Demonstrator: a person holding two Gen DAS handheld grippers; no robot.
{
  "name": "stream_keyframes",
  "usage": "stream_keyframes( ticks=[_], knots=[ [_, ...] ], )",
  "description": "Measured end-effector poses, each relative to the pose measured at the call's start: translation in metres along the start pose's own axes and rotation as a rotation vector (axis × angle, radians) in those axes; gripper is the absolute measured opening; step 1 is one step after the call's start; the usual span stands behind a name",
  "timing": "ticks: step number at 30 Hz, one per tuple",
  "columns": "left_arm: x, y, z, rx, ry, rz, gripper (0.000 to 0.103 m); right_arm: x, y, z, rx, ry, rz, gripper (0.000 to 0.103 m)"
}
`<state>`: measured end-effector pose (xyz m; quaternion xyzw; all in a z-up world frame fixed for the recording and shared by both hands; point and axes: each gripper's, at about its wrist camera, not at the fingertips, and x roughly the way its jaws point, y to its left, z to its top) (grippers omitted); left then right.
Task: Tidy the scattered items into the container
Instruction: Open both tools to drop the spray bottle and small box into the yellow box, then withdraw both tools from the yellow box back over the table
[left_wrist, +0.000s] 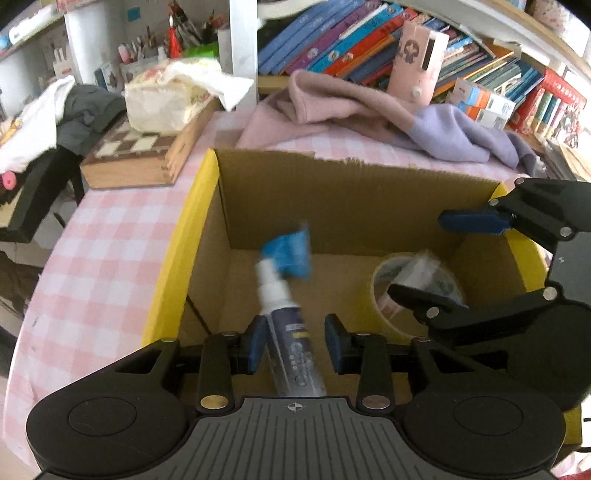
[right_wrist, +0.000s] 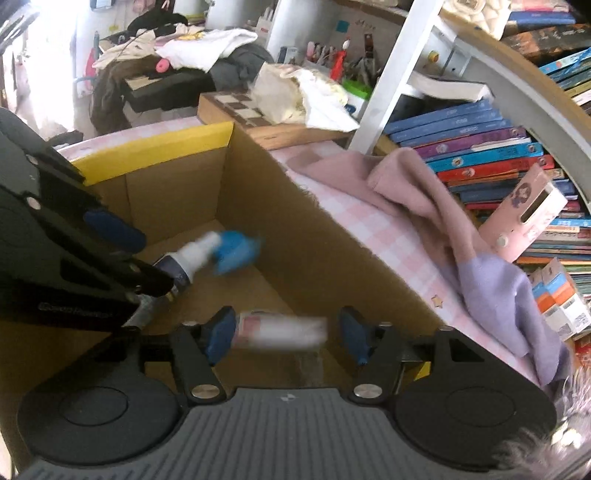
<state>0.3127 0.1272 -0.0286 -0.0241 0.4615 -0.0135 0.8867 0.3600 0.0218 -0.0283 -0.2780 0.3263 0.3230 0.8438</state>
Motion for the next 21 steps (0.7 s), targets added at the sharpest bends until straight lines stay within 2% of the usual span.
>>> stream_keyframes(
  ticks=[2,3,4,11,21],
  knots=[
    [-0.013,0.001,-0.003,-0.018,-0.047,-0.022,0.049,-0.004,-0.003,-0.001,0.013,-0.008,-0.007,0.068],
    [-0.019,0.001,-0.004,-0.024,-0.067,-0.027,0.059,-0.008,-0.004,-0.001,0.023,-0.014,-0.01,0.068],
    [-0.026,0.001,-0.005,-0.025,-0.091,-0.029,0.064,-0.012,-0.005,-0.001,0.029,-0.018,-0.012,0.068],
    [-0.08,-0.004,-0.019,-0.016,-0.242,-0.037,0.065,-0.058,0.002,0.0,0.048,-0.103,-0.036,0.069],
    [-0.149,-0.004,-0.062,-0.025,-0.367,-0.007,0.067,-0.14,0.033,-0.016,0.107,-0.267,-0.123,0.072]
  ],
)
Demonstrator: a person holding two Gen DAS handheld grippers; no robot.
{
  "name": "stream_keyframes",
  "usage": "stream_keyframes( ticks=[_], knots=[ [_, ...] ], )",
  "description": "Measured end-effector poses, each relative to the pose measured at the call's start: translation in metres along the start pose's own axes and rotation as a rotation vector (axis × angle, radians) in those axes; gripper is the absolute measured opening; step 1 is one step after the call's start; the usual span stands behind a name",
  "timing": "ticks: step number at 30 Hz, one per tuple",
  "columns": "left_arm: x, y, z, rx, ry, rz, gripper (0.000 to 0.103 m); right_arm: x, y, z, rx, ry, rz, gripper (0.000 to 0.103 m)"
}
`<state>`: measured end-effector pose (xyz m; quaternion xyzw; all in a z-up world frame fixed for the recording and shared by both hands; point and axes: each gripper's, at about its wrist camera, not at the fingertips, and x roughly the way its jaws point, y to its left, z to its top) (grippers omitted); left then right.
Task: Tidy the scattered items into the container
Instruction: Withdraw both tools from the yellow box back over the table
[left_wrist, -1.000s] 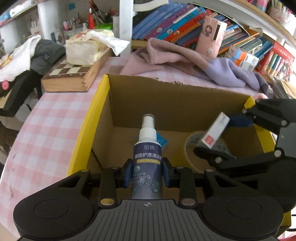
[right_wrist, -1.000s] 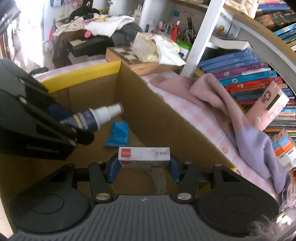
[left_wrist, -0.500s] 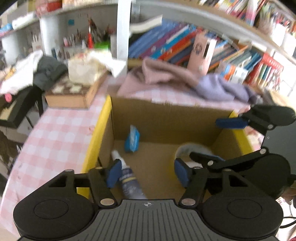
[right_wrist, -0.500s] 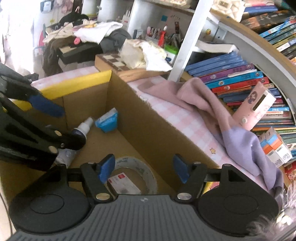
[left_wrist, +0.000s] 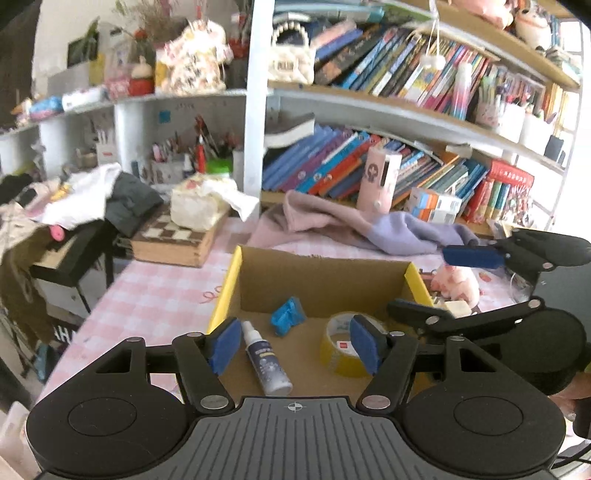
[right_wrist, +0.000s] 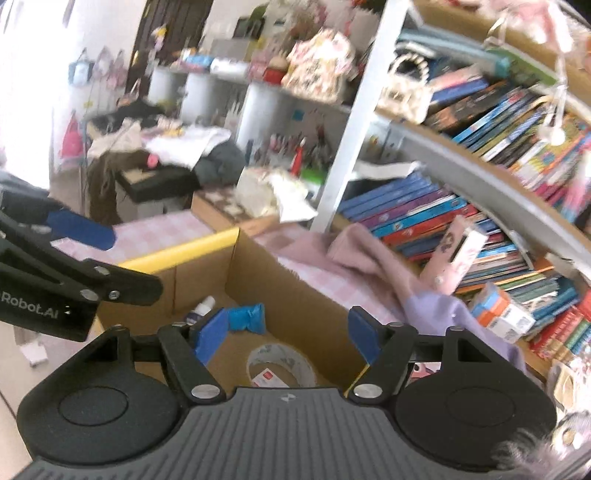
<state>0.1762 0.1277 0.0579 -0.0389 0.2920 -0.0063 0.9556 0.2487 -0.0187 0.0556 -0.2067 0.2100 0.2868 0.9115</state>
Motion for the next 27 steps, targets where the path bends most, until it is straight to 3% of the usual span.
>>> stream_keyframes(
  ticks=[5,11,18,27],
  knots=[
    [-0.039,0.002,-0.012,0.006,-0.049,0.019,0.074,-0.045,0.005,-0.008,0.086,-0.056,-0.066,0.072],
    [-0.075,0.003,-0.035,0.02,-0.049,0.032,0.076,-0.094,0.014,-0.025,0.156,-0.084,-0.136,0.072],
    [-0.105,0.003,-0.067,0.008,-0.035,0.021,0.079,-0.134,0.04,-0.053,0.175,-0.057,-0.161,0.072],
    [-0.121,-0.008,-0.107,0.014,0.031,0.005,0.079,-0.162,0.076,-0.091,0.163,0.016,-0.13,0.075]
  ],
)
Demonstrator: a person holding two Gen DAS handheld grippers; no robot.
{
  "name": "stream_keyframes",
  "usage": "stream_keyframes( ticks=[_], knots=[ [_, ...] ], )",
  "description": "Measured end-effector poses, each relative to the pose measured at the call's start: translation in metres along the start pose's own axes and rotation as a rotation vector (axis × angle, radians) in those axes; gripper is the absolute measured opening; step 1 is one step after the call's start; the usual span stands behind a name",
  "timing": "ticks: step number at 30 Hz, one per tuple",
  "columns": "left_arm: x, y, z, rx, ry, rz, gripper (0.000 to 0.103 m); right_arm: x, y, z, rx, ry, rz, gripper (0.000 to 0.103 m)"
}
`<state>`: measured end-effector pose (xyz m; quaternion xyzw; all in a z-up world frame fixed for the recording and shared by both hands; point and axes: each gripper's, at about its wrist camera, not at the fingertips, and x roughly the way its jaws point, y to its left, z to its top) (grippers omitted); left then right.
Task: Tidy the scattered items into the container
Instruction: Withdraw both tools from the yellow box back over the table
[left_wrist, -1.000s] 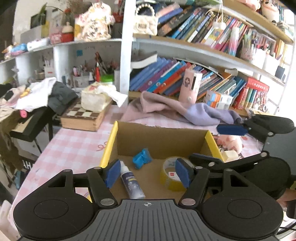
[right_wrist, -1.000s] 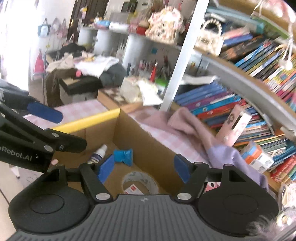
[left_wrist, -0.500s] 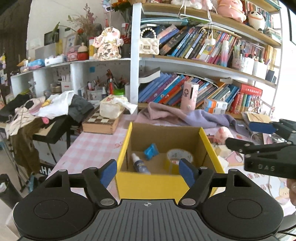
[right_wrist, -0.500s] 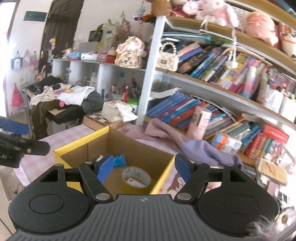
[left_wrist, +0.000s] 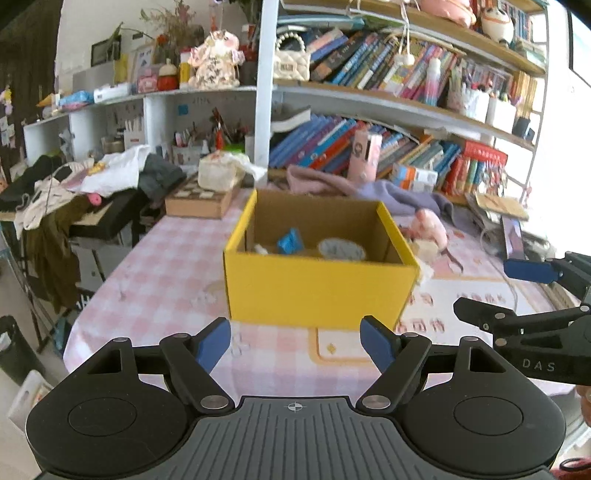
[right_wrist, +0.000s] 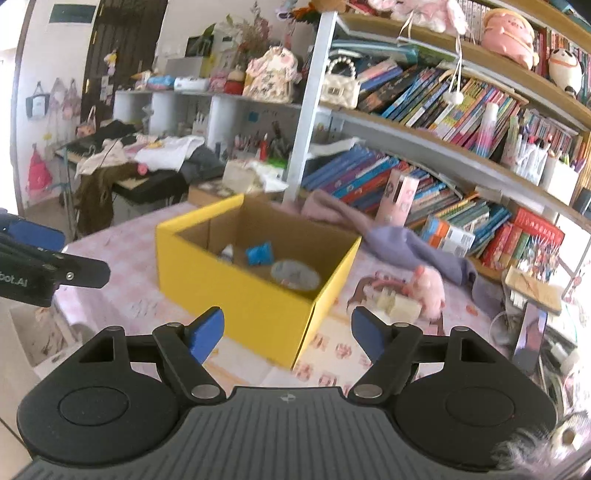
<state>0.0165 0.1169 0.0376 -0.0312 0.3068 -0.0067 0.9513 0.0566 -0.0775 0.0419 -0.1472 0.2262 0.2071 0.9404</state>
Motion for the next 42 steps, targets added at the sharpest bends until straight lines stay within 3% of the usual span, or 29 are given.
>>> stream_keyframes(
  ticks=[7,14,26,42],
  knots=[
    [0.0,-0.012,-0.017,0.091,0.067,-0.018,0.081,-0.013,0.015,-0.027,-0.142,0.045,0.058,0.078],
    [0.001,-0.026,-0.034,0.036,0.1,-0.038,0.084,-0.012,0.019,-0.044,-0.034,0.124,0.028,0.083],
    [0.019,-0.047,-0.038,0.06,0.164,-0.054,0.085,-0.015,0.003,-0.063,-0.049,0.17,-0.042,0.084],
    [0.056,-0.12,-0.036,0.19,0.244,-0.249,0.086,-0.031,-0.061,-0.088,0.056,0.256,-0.208,0.084]
  ],
)
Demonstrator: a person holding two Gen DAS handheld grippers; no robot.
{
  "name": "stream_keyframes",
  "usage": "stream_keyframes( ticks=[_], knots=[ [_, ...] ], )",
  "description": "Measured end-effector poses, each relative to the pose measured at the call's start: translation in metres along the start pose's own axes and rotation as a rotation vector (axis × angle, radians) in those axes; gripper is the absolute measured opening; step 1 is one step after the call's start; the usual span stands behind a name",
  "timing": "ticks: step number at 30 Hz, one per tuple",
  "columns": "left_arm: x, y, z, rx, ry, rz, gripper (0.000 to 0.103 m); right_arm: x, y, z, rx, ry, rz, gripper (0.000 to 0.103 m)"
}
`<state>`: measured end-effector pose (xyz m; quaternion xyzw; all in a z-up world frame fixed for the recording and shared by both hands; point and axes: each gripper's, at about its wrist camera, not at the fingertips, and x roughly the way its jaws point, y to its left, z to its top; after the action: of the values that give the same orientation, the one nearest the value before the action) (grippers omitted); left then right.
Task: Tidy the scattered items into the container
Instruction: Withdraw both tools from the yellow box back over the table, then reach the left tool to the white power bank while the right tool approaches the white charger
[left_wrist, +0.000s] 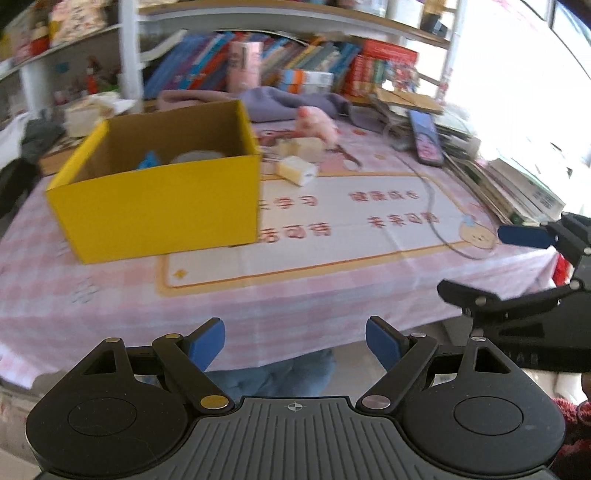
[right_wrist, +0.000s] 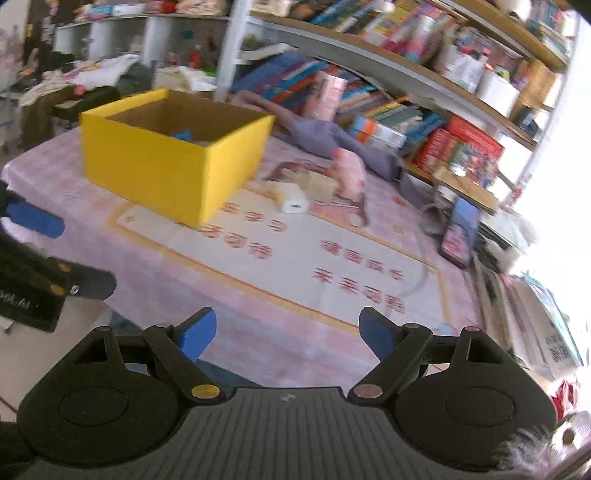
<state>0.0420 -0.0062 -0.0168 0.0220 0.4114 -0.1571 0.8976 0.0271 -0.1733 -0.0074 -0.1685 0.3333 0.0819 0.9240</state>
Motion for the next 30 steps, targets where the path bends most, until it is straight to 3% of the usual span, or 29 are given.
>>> stream_keyframes(
  ticks=[15,20,30],
  knots=[
    [0.058,-0.045,0.046,0.154,-0.014,-0.093,0.086,0.044,-0.067,0.001,0.165,0.053,-0.054,0.081],
    [0.084,-0.063,0.072,0.193,-0.029,-0.084,0.086,0.071,-0.099,0.011,0.212,0.05,-0.042,0.071],
    [0.146,-0.07,0.131,0.053,-0.028,0.035,0.085,0.126,-0.167,0.047,0.202,0.021,0.061,0.071]
  ],
)
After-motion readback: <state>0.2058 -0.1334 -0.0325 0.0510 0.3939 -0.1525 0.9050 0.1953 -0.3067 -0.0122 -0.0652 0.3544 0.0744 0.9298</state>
